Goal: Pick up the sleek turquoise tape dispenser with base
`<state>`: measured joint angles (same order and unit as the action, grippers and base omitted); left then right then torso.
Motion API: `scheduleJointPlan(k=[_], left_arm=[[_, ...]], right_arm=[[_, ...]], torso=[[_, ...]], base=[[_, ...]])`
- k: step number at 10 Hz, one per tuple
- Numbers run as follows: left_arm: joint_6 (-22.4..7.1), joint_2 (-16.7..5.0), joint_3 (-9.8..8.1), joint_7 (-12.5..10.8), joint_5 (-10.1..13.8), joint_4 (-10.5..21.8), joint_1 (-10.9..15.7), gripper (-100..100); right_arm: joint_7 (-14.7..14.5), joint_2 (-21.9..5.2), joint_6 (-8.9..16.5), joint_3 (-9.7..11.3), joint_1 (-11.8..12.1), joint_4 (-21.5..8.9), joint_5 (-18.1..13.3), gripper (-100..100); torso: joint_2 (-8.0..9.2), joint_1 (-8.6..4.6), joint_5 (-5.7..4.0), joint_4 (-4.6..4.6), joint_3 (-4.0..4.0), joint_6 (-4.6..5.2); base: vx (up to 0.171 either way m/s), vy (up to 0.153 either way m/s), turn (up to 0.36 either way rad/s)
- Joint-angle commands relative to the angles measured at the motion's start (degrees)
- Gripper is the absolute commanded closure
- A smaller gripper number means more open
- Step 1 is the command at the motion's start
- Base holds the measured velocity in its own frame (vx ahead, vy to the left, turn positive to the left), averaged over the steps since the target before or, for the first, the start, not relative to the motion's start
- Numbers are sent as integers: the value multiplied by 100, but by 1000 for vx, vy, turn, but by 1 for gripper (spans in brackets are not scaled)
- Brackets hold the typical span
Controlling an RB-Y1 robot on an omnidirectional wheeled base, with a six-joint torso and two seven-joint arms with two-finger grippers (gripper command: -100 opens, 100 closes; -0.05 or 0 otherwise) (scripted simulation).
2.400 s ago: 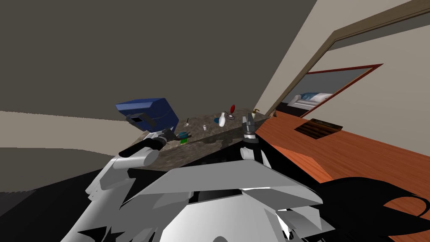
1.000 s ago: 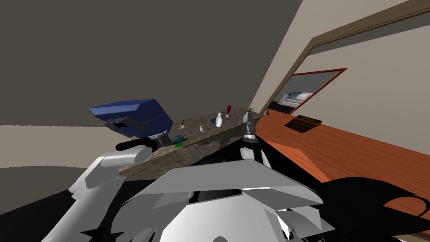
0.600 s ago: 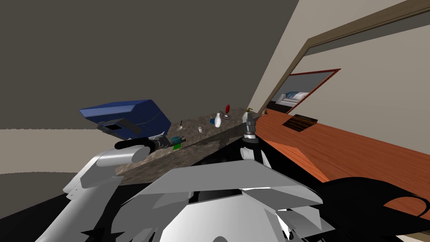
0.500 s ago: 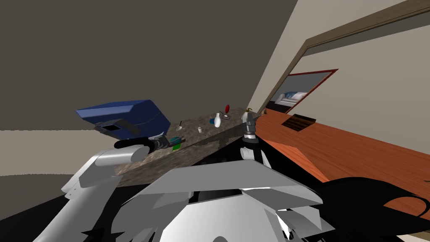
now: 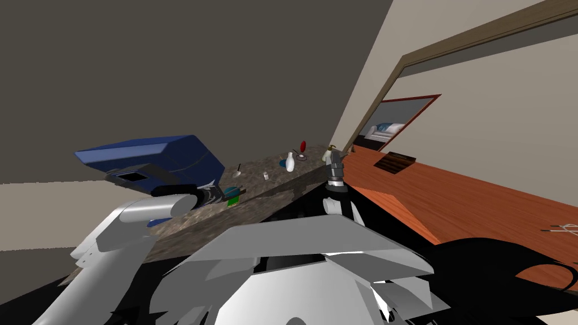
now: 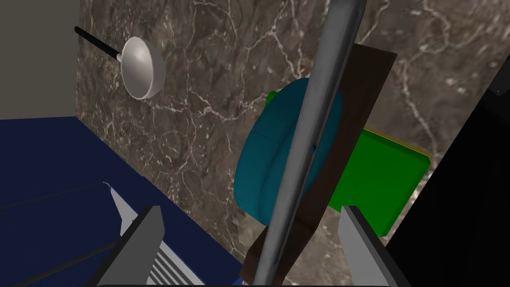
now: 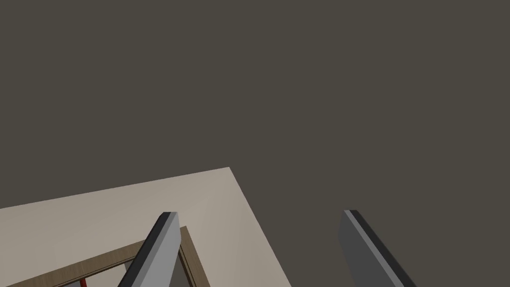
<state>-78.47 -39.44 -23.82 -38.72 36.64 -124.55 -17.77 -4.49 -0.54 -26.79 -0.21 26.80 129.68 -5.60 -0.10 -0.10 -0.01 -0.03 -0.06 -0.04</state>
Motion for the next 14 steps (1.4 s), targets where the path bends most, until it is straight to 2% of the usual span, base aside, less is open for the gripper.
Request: scheduleJointPlan(k=[1, 2, 4, 5, 9, 10, 11, 12, 14], left_arm=[[-286, -103, -86, -78, 87, 78, 34, -100], [-307, -103, -86, -78, 87, 78, 34, -100], [-686, -233, -188, -215, 173, 152, 69, -100], [-718, -233, -188, -215, 173, 152, 69, -100], [-1228, -382, -283, -396, 276, 276, 62, -100], [-1165, -361, -277, -381, 259, 214, 64, -100], [-1195, -362, -275, -398, 258, 212, 63, 0], [-1094, -320, -311, -189, 262, 397, 103, -100], [-996, -278, -347, 18, 265, 582, 142, -100]], right_arm=[[0, 0, 0, 0, 0, 0, 0, 0], [0, 0, 0, 0, 0, 0, 0, 0], [0, 0, 0, 0, 0, 0, 0, 0], [0, 0, 0, 0, 0, 0, 0, 0], [0, 0, 0, 0, 0, 0, 0, 0], [0, 0, 0, 0, 0, 0, 0, 0], [0, 0, 0, 0, 0, 0, 0, 0], [0, 0, 0, 0, 0, 0, 0, 0], [0, 0, 0, 0, 0, 0, 0, 0]], torso=[[0, 0, 0, 0, 0, 0], [0, -1, 0, 0, 0, 2], [1, -1, 0, 0, 0, 1], [-3, -4, -1, 0, -2, 2], [-3, -2, 0, 0, -1, 0], [-2, -1, 0, -1, -1, 0], [3, 3, 1, 1, 2, -1], [7, 5, 1, 2, 4, -1], [-2, -6, -1, 0, -1, -2]], base=[[21, -24, -68], [20, -17, -41], [27, -26, -79], [24, -20, -32], [27, -20, -48], [11, -7, -3], [0, 0, 0], [21, -21, 54], [38, -42, 59]])
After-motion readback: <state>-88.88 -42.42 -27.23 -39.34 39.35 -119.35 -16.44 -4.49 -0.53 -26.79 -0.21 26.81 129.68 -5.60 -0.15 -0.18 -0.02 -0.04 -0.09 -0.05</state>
